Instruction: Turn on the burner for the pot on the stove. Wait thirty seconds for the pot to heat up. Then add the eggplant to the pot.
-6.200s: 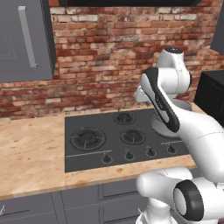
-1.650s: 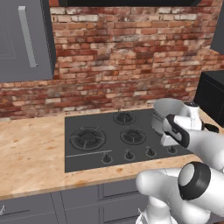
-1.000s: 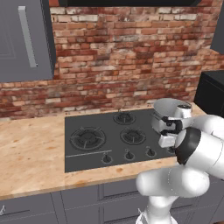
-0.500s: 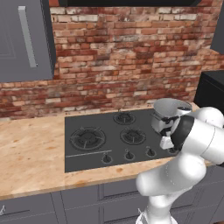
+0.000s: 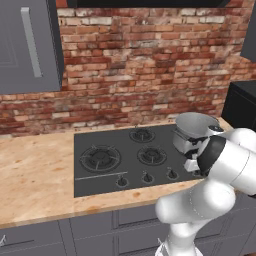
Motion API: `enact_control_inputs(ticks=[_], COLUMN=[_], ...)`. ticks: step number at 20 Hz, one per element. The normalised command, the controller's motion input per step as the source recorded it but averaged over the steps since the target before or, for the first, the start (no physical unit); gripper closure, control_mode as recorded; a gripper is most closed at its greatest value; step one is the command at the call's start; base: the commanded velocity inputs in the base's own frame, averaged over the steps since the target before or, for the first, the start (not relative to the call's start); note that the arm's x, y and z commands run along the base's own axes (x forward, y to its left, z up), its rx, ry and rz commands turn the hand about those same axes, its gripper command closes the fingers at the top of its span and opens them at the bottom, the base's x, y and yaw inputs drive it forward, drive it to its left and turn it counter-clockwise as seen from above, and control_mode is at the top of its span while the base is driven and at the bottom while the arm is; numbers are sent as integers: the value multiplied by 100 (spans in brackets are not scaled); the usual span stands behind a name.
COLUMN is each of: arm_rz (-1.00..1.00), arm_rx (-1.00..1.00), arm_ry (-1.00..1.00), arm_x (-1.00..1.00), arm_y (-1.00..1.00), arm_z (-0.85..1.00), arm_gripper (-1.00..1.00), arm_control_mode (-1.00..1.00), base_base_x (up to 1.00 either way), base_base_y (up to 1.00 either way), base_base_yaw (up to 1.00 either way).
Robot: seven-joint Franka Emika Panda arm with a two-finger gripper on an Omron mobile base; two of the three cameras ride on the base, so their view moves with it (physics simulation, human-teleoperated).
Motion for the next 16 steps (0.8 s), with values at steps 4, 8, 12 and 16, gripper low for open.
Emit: enact_control_inputs(ticks=[4,8,12,16], arm_rz=[0,0,0,6], arm_rx=[0,-4,-1,0], arm_ry=[-5,0,2,7], arm_x=[-7,0,0,-20], arm_y=[34,45,72,27], arm_z=[-25,-18,-30,-58], arm_gripper=[100,100,100,100], arm_control_mode=[-100,-100,-100,-100], base_base_x=[0,0,0,0], base_base_y=[0,0,0,0], base_base_yaw=[0,0,0,0])
